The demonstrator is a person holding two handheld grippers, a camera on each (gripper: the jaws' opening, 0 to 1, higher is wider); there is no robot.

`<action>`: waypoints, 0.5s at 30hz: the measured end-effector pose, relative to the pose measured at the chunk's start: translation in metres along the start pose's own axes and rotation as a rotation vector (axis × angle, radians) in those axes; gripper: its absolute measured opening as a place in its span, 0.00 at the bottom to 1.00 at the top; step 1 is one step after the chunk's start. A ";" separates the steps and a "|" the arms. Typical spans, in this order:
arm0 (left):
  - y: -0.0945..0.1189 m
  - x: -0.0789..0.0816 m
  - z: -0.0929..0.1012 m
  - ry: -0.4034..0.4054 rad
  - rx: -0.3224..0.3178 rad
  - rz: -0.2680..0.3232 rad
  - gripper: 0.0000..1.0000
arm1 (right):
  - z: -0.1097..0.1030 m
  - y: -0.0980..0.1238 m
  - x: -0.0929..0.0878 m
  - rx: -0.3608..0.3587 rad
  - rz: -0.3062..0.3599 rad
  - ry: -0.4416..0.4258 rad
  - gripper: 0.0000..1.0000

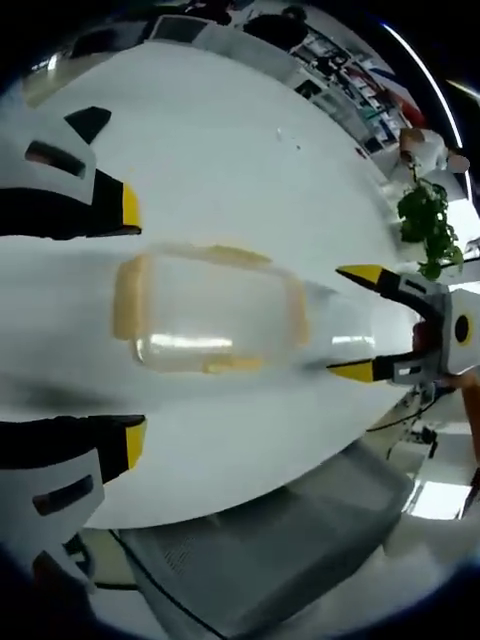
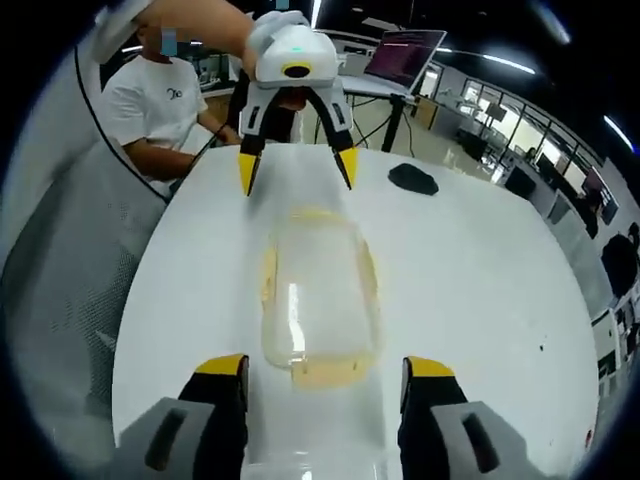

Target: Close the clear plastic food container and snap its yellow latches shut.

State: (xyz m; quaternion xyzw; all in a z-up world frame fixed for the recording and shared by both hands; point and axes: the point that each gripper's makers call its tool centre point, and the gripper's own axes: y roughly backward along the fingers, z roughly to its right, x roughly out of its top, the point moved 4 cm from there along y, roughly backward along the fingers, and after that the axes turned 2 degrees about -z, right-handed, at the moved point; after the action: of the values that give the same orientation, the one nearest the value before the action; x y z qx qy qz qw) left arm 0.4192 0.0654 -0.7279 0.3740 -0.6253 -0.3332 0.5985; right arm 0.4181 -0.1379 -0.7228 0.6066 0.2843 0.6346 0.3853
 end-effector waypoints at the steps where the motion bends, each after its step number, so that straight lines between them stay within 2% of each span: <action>1: -0.001 -0.001 0.000 0.005 -0.005 -0.002 0.71 | 0.000 -0.001 -0.001 0.005 -0.002 -0.001 0.60; 15: -0.014 -0.014 -0.007 -0.001 -0.039 -0.039 0.66 | 0.001 -0.016 -0.007 0.040 -0.040 -0.007 0.54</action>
State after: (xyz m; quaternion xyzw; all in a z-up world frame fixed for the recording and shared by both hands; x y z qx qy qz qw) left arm 0.4271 0.0702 -0.7468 0.3743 -0.6114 -0.3572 0.5988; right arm 0.4207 -0.1351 -0.7393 0.6105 0.3078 0.6189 0.3865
